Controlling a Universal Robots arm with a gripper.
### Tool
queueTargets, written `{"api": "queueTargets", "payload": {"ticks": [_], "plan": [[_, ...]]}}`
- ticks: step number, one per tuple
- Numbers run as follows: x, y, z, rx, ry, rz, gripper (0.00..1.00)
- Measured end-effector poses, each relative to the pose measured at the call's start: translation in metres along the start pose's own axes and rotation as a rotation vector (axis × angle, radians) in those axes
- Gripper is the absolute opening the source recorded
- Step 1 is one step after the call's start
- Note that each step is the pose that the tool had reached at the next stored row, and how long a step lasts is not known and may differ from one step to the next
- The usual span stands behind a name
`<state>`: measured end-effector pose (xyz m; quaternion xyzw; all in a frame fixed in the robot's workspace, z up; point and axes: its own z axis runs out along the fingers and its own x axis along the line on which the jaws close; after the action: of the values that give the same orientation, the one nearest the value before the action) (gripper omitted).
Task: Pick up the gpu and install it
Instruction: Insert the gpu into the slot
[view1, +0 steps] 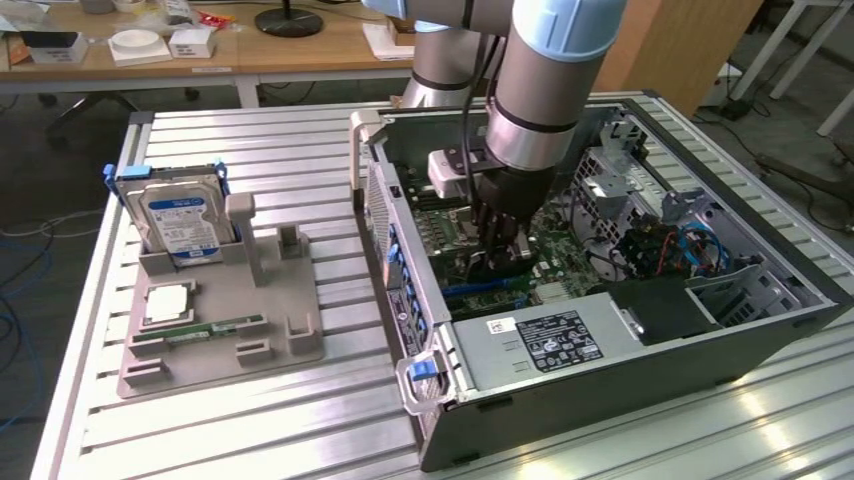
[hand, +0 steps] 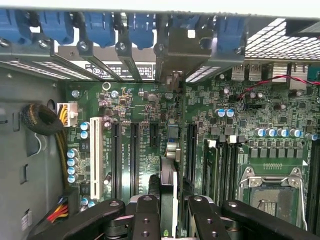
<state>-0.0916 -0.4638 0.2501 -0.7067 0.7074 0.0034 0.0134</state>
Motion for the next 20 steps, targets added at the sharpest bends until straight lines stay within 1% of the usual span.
{"api": "queueTargets", "payload": {"ticks": [4, 18, 20], "plan": [[0.0001, 0.0001, 0.0038, 0.0000, 0.0000, 0.000, 0.27], [-0.0001, 0.0010, 0.0048, -0.0003, 0.0001, 0.000, 0.27], [-0.0001, 0.0009, 0.0061, 0.0000, -0.0004, 0.000, 0.27]]}}
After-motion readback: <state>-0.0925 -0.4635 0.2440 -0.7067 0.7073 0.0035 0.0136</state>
